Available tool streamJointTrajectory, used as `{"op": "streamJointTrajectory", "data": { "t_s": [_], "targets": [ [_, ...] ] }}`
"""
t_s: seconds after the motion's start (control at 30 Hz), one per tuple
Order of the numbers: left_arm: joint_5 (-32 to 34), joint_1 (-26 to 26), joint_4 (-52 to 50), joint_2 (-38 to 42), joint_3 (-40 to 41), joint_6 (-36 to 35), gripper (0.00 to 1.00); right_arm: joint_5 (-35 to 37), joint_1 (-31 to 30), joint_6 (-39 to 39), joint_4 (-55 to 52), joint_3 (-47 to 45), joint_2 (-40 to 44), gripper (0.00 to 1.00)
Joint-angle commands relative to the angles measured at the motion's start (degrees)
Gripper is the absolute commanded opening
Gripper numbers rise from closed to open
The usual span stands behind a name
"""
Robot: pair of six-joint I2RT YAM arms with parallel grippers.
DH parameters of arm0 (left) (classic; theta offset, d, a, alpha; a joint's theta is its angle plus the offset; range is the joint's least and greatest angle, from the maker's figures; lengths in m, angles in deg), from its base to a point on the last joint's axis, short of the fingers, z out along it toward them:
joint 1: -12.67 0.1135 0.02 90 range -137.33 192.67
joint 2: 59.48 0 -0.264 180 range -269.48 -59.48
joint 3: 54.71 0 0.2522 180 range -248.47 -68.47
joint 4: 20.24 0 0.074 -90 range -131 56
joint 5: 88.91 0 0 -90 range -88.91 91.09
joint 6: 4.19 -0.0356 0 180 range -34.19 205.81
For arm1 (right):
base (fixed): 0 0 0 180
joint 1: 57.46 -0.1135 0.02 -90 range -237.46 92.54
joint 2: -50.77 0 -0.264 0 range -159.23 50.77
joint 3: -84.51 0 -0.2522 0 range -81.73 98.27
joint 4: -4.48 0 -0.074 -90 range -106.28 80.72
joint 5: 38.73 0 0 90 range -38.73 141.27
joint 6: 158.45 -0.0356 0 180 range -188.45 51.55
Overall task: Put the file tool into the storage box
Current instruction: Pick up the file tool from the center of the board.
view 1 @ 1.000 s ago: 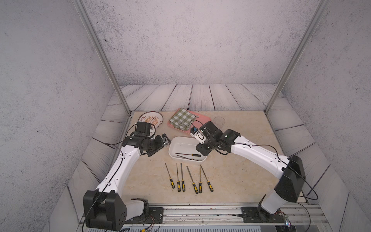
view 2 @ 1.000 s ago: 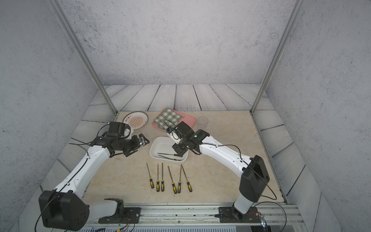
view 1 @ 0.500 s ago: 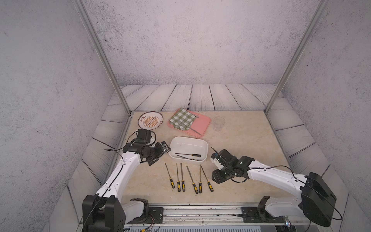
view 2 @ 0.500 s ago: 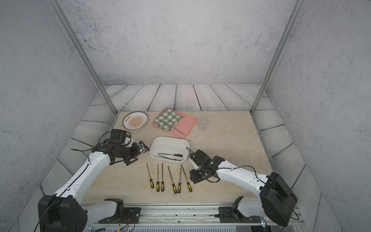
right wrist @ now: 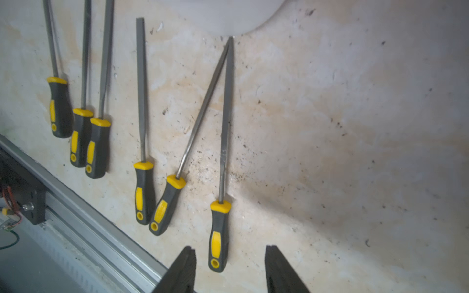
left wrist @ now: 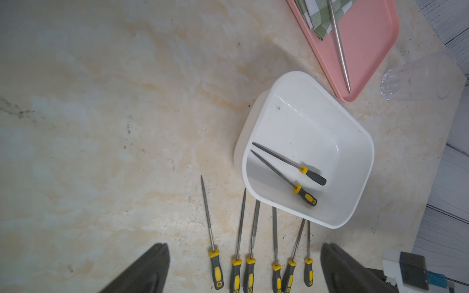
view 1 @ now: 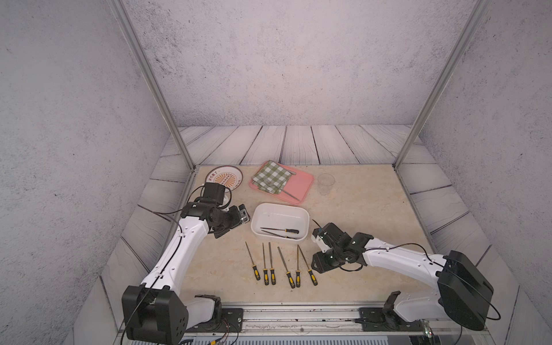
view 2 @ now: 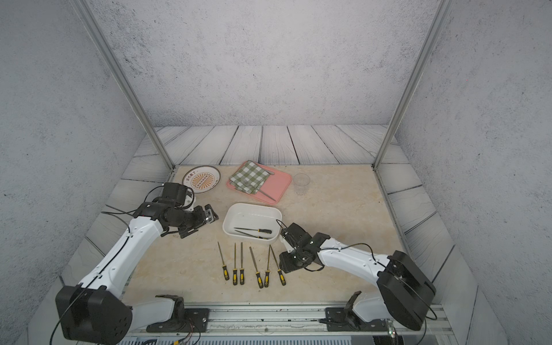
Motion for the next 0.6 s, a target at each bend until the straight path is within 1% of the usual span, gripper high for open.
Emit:
{"op": "streamJointTrajectory", "data": {
  "t_s": [0.0,0.1,0.2,0.23,0.33,0.5,0.57],
  "targets": [
    [3.84,-0.03,-2.67,4.10,1.52,-2.81,0.98,-0.22,-0.07,-3.10,0.89,1.74,-1.25,0.49],
    [2.74,0.08,-1.19,7.99,4.83,-1.75,0.98,0.77,-0.40,-5.91,0.46,1.88,0.45,0.49],
    [-1.00,0.18,0.20,10.52,7.31,-0.19,0.98,2.30,-0.48,-9.97,-0.61,0.87,3.91,0.49],
    [-3.35,0.19,0.46,10.60,7.63,-0.13,1.00,2.74,-0.51,-11.55,-0.93,0.20,5.12,0.49],
    [-9.43,0.13,-0.40,9.42,7.59,-0.28,0.97,3.85,-0.98,-15.95,-1.73,-1.65,8.54,0.49],
    [-13.44,0.03,-3.00,8.41,9.30,0.56,0.97,7.36,-3.73,-21.26,-3.32,-3.81,12.90,0.49],
    [-13.16,-1.09,-4.41,8.31,9.67,-0.44,0.97,8.41,-4.89,-22.16,-2.64,-4.26,12.75,0.49]
  ]
}}
